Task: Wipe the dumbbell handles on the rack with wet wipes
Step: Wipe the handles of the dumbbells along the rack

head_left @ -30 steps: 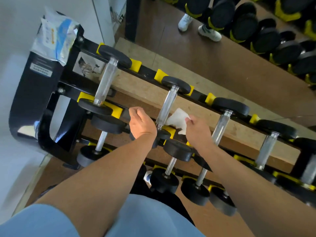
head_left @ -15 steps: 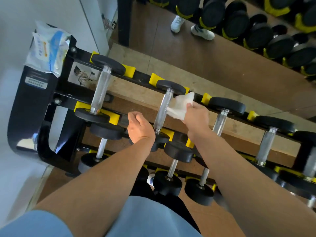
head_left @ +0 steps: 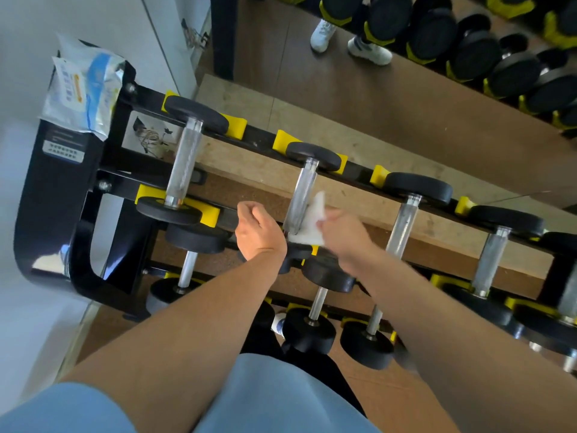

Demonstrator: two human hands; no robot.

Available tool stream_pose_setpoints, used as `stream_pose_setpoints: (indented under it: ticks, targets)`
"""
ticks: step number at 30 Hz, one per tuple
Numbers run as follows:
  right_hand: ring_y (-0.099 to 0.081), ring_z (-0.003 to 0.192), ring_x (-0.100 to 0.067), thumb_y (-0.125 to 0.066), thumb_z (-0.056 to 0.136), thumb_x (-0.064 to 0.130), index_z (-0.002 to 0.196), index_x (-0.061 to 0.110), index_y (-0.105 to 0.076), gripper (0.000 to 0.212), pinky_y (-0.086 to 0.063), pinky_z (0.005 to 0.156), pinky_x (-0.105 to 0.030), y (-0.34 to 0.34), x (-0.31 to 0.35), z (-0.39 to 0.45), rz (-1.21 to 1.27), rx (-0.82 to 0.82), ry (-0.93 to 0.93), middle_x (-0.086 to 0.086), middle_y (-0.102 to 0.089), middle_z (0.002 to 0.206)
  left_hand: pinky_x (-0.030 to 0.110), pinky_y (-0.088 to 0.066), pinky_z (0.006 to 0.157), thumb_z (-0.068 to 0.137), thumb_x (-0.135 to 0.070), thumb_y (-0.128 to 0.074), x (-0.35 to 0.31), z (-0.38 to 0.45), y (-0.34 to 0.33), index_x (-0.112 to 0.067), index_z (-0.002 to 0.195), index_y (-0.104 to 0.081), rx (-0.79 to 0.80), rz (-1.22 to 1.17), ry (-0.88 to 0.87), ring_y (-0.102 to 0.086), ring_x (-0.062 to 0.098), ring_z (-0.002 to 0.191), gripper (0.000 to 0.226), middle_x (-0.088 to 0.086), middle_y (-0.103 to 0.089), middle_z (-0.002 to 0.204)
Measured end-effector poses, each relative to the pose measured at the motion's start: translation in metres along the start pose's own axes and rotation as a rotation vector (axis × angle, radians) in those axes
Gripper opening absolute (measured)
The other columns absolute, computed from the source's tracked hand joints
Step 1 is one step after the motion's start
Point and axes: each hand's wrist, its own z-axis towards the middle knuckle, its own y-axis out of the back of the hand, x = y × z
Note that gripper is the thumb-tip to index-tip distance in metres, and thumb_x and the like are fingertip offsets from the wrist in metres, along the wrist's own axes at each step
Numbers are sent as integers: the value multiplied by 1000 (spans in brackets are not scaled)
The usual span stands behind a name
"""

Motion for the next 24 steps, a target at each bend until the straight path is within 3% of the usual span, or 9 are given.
stream_pose_setpoints:
  ticks: [3, 6, 10, 12, 14, 16, 18, 21, 24]
  targets:
    - [-53, 73, -15, -48, 94, 10, 107, 6, -61, 19, -46, 65, -28, 12, 13, 29, 279, -272, -66, -10, -61, 93, 30, -32, 67, 101, -19, -33, -1, 0, 1, -13, 103, -58, -7, -1, 2, -47, 4, 67, 26, -9, -51, 74]
    - [-57, 86, -23, -50, 93, 5, 102, 10, -55, 11, -52, 71, -34, -21, 26, 11, 126, -184, 58, -10, -57, 95, 30, -29, 67, 101, -19, -33, -2, 1, 2, -12, 103, -59, -14, 31, 0, -47, 19, 69, 27, -2, -54, 80]
    - [-66, 92, -26, -54, 93, 6, 123, 18, -56, 32, -54, 75, -39, -23, -1, -30, -362, 43, 243, -6, -67, 100, 31, -29, 68, 101, -19, -34, -2, 2, 1, -12, 103, -59, -9, 49, -6, -47, 23, 74, 26, 0, -55, 83]
    - [-66, 91, -25, -50, 96, 8, 129, 23, -56, 36, -53, 74, -38, -10, -16, -42, -404, 92, 282, -2, -69, 101, 32, -31, 68, 102, -20, -33, -2, 0, 2, -13, 105, -59, 2, 68, -8, -50, 23, 75, 27, 2, -57, 85]
    - [-65, 97, -24, -48, 99, 11, 128, 22, -58, 33, -48, 74, -32, 0, -13, -48, -312, -23, 267, -2, -69, 106, 33, -32, 69, 102, -22, -32, -2, -2, 4, -13, 107, -58, 11, 72, -14, -51, 25, 77, 28, 6, -58, 89]
    - [-63, 109, -25, -46, 99, 7, 129, 19, -59, 34, -45, 80, -30, 5, -2, -39, -147, -271, 312, -2, -67, 114, 34, -32, 71, 103, -23, -32, -4, -4, 5, -12, 109, -58, 12, 41, -10, -53, 29, 82, 29, 8, -59, 93]
    - [-47, 137, -24, -46, 95, -3, 141, 15, -52, 50, -37, 110, -33, 2, 8, -15, -116, -380, 454, -4, -57, 141, 36, -33, 74, 103, -27, -32, -5, 0, 2, -12, 114, -57, -6, 18, 70, -55, 35, 91, 31, 13, -60, 100]
    - [-21, 151, -21, -51, 91, -5, 143, 17, -52, 56, -11, 124, -33, -18, 3, 8, -391, -192, 719, -5, -38, 157, 42, -37, 88, 105, -39, -30, -1, 2, 8, -14, 127, -54, -29, 50, 166, -54, 38, 111, 42, 17, -58, 127]
    - [-29, 148, -20, -50, 97, 4, 137, 25, -59, 46, -23, 119, -31, -44, -24, -7, -145, -54, 695, -1, -38, 158, 40, -37, 91, 104, -48, -29, 29, -12, 28, -18, 129, -54, -48, 115, 158, -53, 34, 114, 47, 9, -58, 126]
